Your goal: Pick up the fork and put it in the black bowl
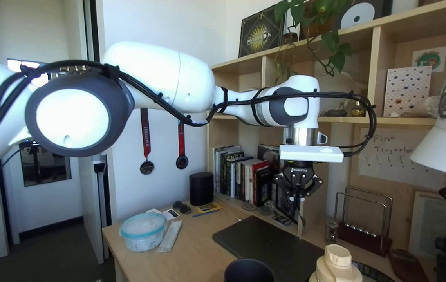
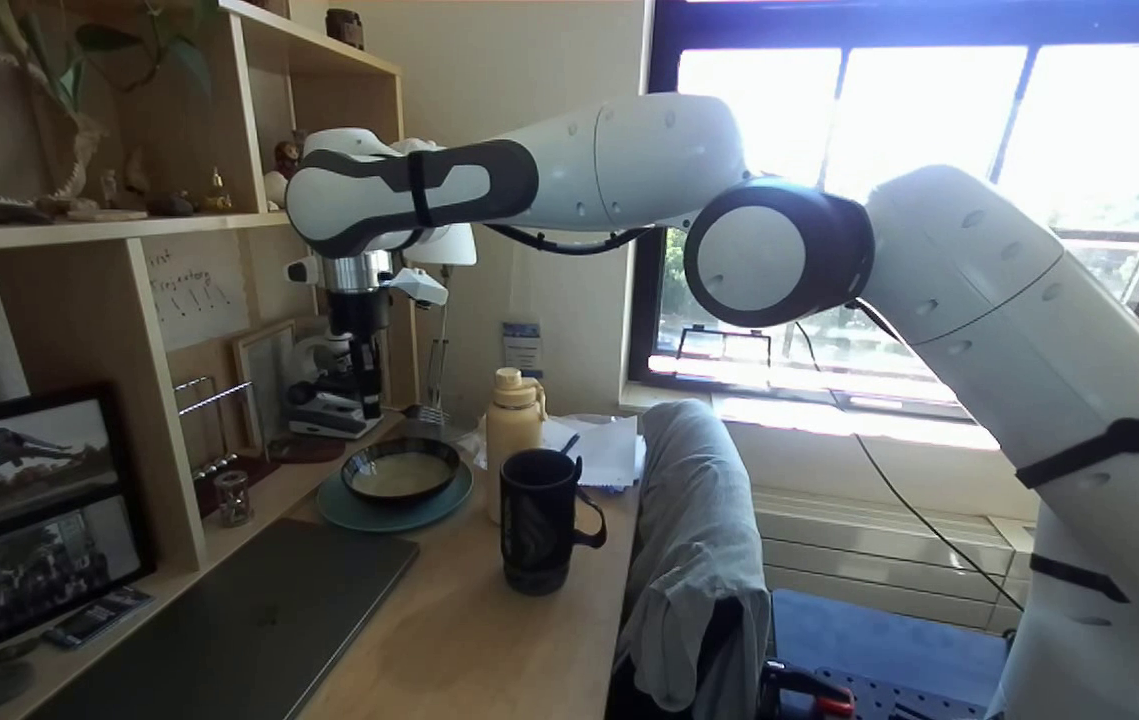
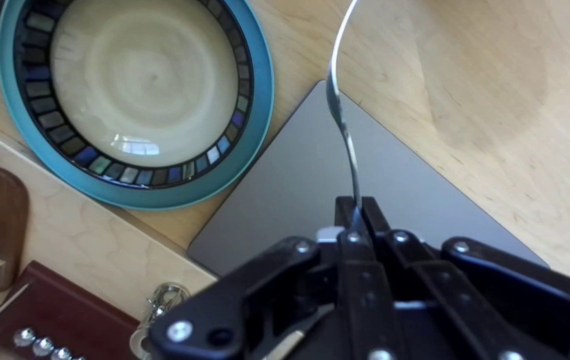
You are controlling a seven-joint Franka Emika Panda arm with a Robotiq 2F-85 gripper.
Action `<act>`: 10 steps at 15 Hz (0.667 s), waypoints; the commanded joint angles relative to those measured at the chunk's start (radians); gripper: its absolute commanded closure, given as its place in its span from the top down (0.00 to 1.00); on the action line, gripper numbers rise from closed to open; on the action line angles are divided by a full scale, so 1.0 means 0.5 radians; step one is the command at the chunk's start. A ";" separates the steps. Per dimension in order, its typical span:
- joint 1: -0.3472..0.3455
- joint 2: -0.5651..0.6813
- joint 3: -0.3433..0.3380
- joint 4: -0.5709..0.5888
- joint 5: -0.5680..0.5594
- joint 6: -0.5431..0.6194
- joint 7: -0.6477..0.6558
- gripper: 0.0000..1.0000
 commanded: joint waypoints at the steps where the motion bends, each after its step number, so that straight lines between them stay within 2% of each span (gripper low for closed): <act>1: 0.002 0.008 -0.001 0.010 -0.002 0.000 0.000 0.04; 10: 0.003 0.035 -0.003 0.053 -0.006 -0.015 -0.017 0.03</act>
